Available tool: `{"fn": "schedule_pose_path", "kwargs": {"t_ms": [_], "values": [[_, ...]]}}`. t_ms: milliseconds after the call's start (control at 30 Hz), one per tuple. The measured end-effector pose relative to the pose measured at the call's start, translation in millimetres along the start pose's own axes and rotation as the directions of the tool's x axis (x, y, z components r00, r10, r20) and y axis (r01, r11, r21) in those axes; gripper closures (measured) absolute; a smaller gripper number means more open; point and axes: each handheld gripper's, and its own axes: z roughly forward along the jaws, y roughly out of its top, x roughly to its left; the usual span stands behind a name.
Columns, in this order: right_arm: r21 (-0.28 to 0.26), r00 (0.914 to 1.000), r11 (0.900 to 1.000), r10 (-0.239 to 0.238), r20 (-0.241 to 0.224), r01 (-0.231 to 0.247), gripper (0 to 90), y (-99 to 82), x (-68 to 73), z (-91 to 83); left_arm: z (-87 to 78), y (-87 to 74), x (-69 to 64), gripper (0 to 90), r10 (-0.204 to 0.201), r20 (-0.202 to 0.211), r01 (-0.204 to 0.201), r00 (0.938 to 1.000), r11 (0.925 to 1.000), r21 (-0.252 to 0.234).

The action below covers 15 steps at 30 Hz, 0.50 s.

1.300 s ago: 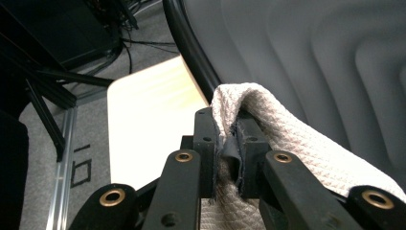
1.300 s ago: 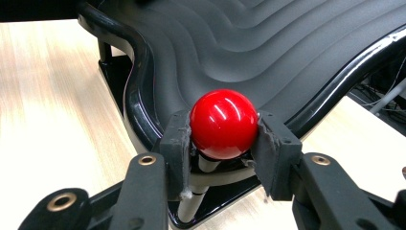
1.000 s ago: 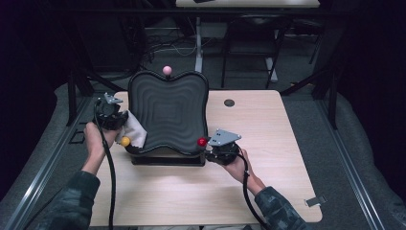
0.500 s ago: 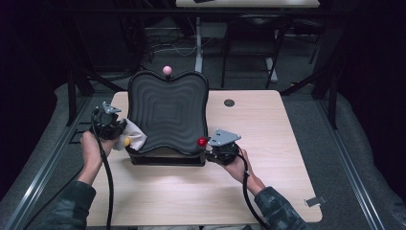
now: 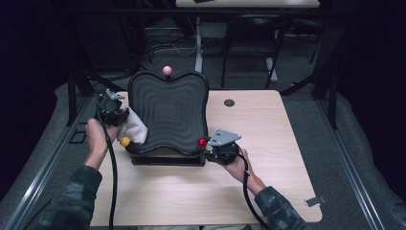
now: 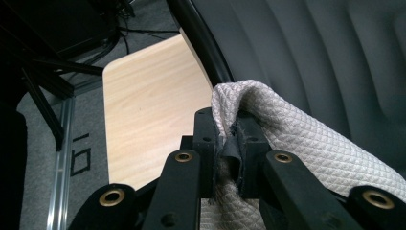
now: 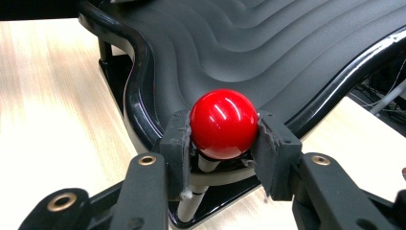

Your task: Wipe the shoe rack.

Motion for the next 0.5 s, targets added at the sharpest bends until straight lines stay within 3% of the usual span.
{"fn": "schedule_pose_path", "kwargs": {"t_ms": [500], "values": [[0.000, 1.0000, 1.0000, 0.000, -0.001, 0.000, 60.2, 0.1, -0.2, 0.1, 21.4, 50.7, 13.6, 81.8, -0.028, -0.078, 0.028, 0.9965, 0.9996, -0.002]]}}
